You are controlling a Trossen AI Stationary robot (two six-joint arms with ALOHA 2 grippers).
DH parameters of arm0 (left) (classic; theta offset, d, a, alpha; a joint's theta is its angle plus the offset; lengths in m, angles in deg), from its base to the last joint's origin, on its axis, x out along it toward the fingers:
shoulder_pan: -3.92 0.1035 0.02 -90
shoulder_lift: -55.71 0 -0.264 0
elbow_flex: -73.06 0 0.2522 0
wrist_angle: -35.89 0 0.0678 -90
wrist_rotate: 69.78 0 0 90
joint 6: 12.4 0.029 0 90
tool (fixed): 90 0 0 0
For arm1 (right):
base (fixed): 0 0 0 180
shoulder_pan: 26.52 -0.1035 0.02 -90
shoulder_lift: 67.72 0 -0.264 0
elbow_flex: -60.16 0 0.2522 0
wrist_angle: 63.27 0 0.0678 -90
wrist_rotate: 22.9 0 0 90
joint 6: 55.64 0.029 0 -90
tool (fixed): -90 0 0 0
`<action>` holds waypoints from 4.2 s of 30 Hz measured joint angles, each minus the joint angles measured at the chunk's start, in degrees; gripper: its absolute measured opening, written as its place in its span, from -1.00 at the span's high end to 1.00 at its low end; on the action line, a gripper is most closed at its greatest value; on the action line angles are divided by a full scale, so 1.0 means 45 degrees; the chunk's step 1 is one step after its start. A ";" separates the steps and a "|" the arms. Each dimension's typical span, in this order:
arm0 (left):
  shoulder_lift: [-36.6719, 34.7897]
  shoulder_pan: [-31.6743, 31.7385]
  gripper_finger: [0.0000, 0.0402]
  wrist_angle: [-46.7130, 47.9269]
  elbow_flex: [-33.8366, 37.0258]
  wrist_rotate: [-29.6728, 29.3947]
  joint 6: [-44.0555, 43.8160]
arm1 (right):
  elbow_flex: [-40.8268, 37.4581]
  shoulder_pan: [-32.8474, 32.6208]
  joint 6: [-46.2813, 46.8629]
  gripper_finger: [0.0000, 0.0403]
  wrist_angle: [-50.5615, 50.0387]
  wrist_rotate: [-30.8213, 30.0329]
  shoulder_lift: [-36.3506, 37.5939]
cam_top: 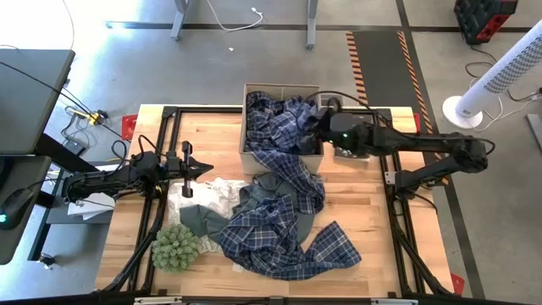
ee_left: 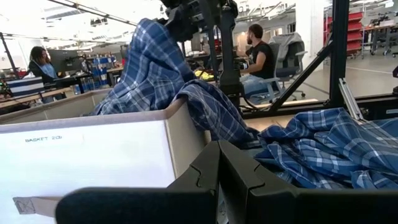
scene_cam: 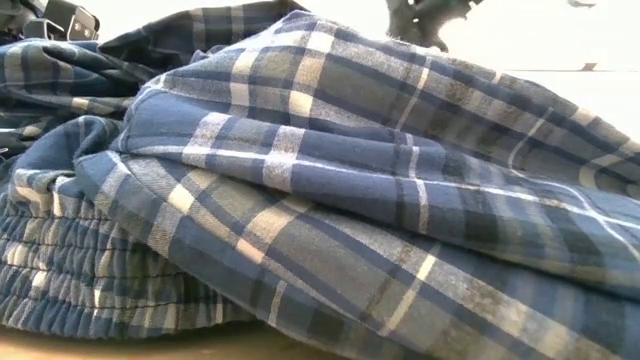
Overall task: Sort clothes
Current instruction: Put the blue long sleeve polo into the white bin
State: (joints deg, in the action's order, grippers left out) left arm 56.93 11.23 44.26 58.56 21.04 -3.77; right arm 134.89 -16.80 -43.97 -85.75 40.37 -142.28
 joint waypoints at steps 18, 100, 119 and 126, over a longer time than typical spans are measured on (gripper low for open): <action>0.0002 -0.0001 0.99 -0.0014 -0.0001 0.0000 0.0000 | 0.5830 0.2578 0.0398 0.15 -0.7982 0.3467 -0.7643; 0.0026 -0.0003 0.99 -0.0004 0.0003 0.0000 0.0000 | 0.4337 0.3129 -0.0022 0.34 -0.5439 0.5206 -0.6916; 0.0026 -0.0005 0.99 0.0001 0.0003 0.0000 -0.0005 | 0.8380 -0.0524 -0.1745 0.35 -1.0708 0.1085 -0.3233; 0.0026 -0.0003 0.99 0.0001 0.0003 0.0000 -0.0005 | 0.4777 -0.3234 0.0366 0.35 -1.0914 0.3076 -0.1424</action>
State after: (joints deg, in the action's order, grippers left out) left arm 57.05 11.22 44.27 58.57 21.04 -3.79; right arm 156.39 -31.36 -42.32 -134.87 54.22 -148.69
